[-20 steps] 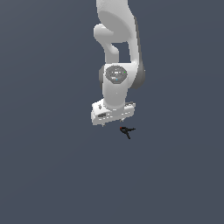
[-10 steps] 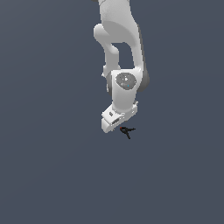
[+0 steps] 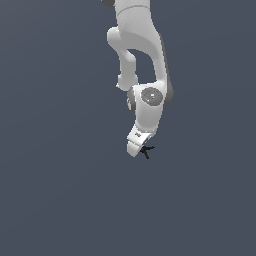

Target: Pick up the object and move it to a goal position.

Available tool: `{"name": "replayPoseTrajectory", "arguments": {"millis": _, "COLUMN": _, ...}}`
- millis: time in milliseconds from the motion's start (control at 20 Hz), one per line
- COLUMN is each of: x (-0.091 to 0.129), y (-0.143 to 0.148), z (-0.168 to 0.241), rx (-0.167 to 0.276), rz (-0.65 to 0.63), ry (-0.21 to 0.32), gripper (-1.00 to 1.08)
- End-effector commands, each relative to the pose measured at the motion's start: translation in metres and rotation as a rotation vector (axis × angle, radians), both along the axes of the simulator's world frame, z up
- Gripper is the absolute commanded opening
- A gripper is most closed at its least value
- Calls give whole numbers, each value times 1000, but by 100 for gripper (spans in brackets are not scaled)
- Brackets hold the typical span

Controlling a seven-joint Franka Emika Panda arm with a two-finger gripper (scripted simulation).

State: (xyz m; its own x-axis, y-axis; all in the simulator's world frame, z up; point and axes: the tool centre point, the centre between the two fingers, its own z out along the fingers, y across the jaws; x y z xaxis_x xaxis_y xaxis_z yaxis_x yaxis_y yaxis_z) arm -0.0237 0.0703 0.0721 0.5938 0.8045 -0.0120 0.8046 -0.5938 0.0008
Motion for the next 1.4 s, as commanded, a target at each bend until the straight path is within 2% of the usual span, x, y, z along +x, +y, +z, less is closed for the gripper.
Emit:
{"name": "replayPoseTrajectory", "arguments": {"millis": 0, "x": -1, "y": 5, "z": -3, "rx": 4, "rz": 50, "ry": -3, "gripper": 100}}
{"name": "replayPoseTrajectory", "arguments": {"millis": 300, "x": -2, "y": 13, "z": -8, "rx": 10, "rz": 114, "ry": -5, "gripper": 100}}
{"name": "replayPoseTrajectory", "arguments": {"millis": 650, "x": -3, "y": 13, "z": -11, "rx": 10, "rz": 118, "ry": -5, "gripper": 100}}
{"name": "replayPoseTrajectory", "arguments": {"millis": 1350, "x": -3, "y": 14, "z": -58, "rx": 10, "rz": 123, "ry": -6, "gripper": 100}}
